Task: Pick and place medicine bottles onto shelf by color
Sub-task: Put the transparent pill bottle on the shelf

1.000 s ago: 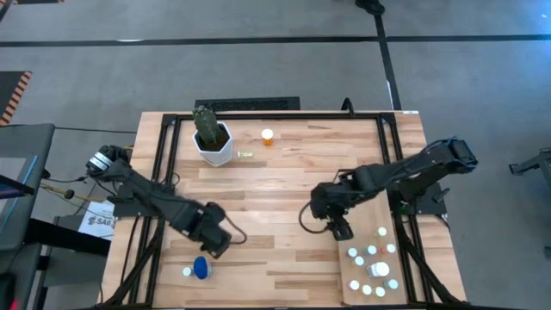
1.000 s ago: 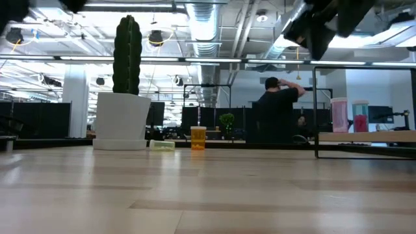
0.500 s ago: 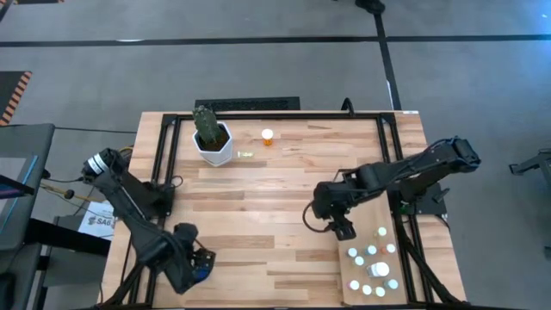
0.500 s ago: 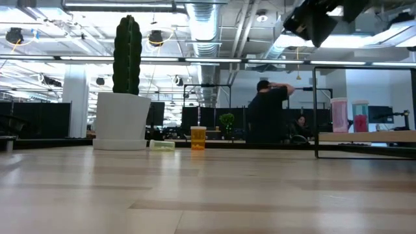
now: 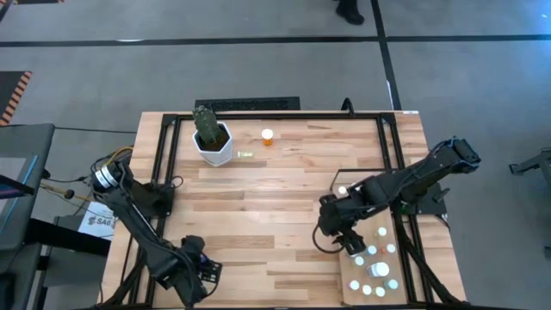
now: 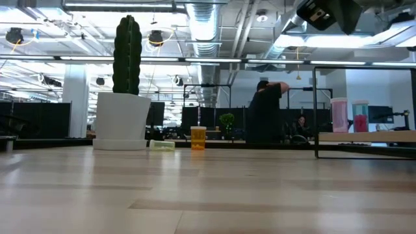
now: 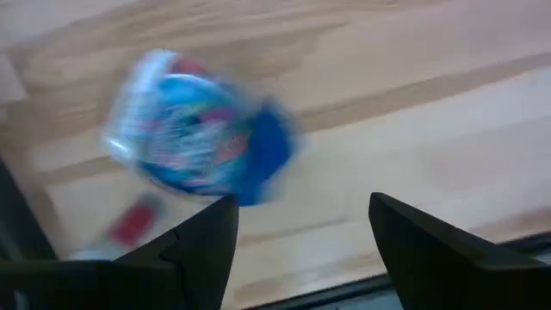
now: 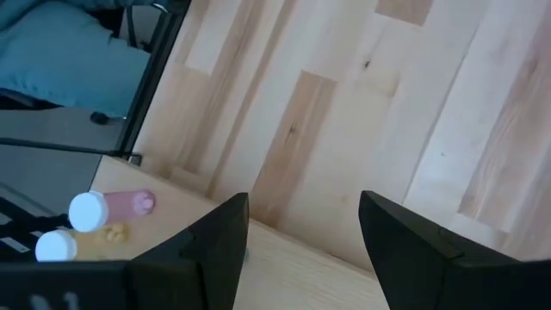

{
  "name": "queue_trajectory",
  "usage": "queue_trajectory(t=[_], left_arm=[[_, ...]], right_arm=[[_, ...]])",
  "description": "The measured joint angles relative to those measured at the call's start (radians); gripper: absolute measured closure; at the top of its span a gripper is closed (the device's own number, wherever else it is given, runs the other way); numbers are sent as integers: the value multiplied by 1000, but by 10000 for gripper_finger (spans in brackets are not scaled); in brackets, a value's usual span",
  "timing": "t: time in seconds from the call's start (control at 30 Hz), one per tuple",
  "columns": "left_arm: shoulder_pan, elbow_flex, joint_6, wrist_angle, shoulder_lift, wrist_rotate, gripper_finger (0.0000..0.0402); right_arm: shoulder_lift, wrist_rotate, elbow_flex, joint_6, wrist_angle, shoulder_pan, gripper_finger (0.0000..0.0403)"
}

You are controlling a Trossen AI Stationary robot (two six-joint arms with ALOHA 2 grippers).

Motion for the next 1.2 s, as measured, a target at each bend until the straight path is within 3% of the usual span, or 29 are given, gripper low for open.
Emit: queue_trajectory(t=[0.3,0.43,0.8,1.2], left_arm=[[2,-2,68,-118,1,29,152],[2,-3,80,-167,24,102,152],[1,-10,34,-133,147,175,152],[1,-18,78,-204,166,205,152]], right_arm=[[0,0,0,11,0,0,159],[0,0,0,11,0,-3,159],[0,0,0,2,-1,-2,159],[0,0,0,0,1,-2,159]])
